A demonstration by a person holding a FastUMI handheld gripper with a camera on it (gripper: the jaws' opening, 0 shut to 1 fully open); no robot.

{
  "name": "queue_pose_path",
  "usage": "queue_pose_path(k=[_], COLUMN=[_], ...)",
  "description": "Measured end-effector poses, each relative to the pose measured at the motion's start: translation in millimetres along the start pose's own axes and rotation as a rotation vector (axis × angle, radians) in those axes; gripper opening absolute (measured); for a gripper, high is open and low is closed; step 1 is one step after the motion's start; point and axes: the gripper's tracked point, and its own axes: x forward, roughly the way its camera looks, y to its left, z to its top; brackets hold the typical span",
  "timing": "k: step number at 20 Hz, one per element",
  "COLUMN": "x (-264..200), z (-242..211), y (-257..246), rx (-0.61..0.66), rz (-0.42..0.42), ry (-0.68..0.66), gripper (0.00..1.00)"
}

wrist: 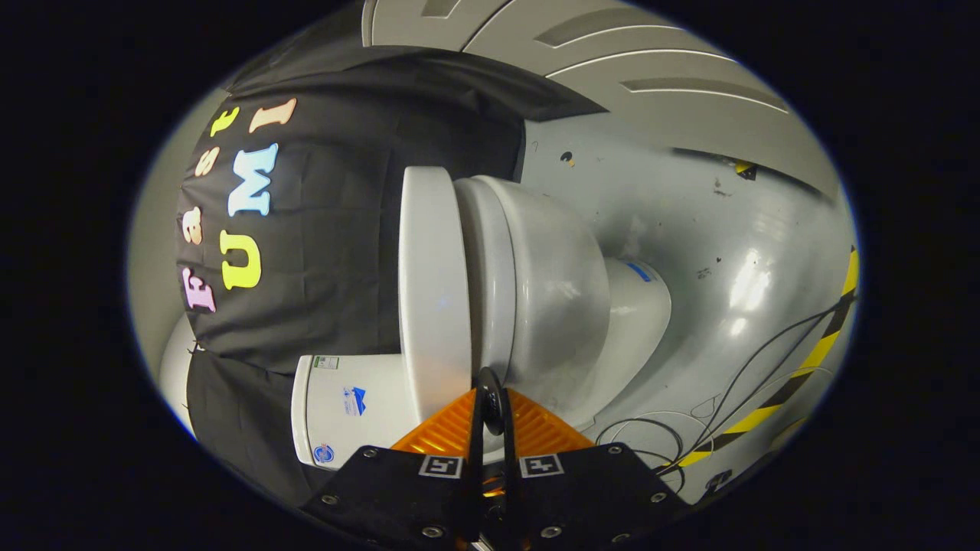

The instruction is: Open the toilet lid.

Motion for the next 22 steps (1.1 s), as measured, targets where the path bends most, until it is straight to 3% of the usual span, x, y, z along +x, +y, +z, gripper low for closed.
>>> queue_pose_path(k=[7,14,22], x=[-2,-4,-18], z=[0,-1,0], y=[7,11,46], rx=[0.023,-0.066,-0.253], rz=[0.026,-0.022,-0.057], ry=[-0.002,-0.011,-0.073], gripper=[0.02,0.00,0.00])
